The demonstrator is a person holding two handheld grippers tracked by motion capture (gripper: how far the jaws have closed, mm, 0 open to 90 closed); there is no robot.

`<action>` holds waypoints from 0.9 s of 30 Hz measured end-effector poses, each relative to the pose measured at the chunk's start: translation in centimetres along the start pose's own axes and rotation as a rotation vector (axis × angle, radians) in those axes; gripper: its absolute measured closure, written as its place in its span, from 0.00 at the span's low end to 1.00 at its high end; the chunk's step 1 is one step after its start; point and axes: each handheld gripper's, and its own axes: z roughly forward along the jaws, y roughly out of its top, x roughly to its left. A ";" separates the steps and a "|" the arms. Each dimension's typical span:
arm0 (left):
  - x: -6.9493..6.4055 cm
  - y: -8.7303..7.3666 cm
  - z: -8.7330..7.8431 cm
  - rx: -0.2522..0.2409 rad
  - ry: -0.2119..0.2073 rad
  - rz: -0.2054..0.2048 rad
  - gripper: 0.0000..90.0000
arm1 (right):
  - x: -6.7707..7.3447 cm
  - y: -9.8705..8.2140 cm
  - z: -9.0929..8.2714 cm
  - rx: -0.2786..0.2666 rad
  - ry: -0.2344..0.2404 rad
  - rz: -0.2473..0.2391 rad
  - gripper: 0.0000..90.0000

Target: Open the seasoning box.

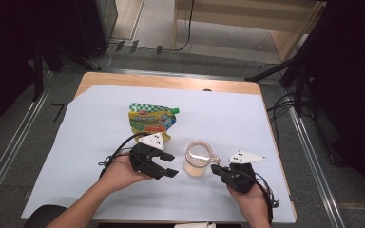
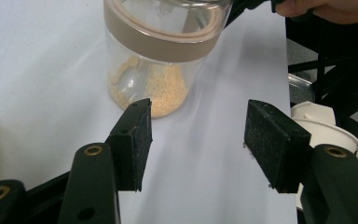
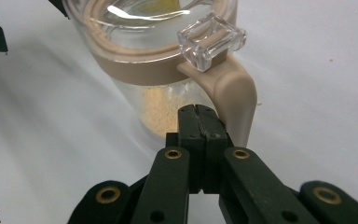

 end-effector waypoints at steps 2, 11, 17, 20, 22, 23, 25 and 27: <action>0.0 0.0 0.0 -0.005 -0.002 0.004 0.46 | -0.2 0.1 0.0 0.002 0.007 -0.001 1.00; 0.2 0.2 0.6 -0.007 0.014 -0.002 0.44 | -1.8 0.5 -0.1 0.016 0.034 -0.024 1.00; 0.2 0.4 1.2 -0.007 0.015 0.006 0.42 | -3.2 1.0 0.1 0.018 0.045 -0.030 1.00; 0.2 0.7 1.6 -0.002 0.017 0.012 0.41 | -3.7 1.2 0.3 0.021 0.042 -0.038 1.00; 0.3 1.0 1.8 0.001 0.012 0.010 0.40 | -4.0 1.3 0.4 0.021 0.044 -0.036 1.00; 0.2 1.2 1.8 0.001 0.016 0.009 0.39 | -4.0 1.4 0.3 0.023 0.045 -0.033 1.00; 0.0 1.5 1.9 0.004 0.017 0.013 0.36 | -3.8 1.4 -0.1 0.021 0.045 -0.034 1.00; -0.2 1.6 2.0 0.002 0.030 0.020 0.31 | -3.7 1.5 -0.9 0.007 0.035 -0.035 1.00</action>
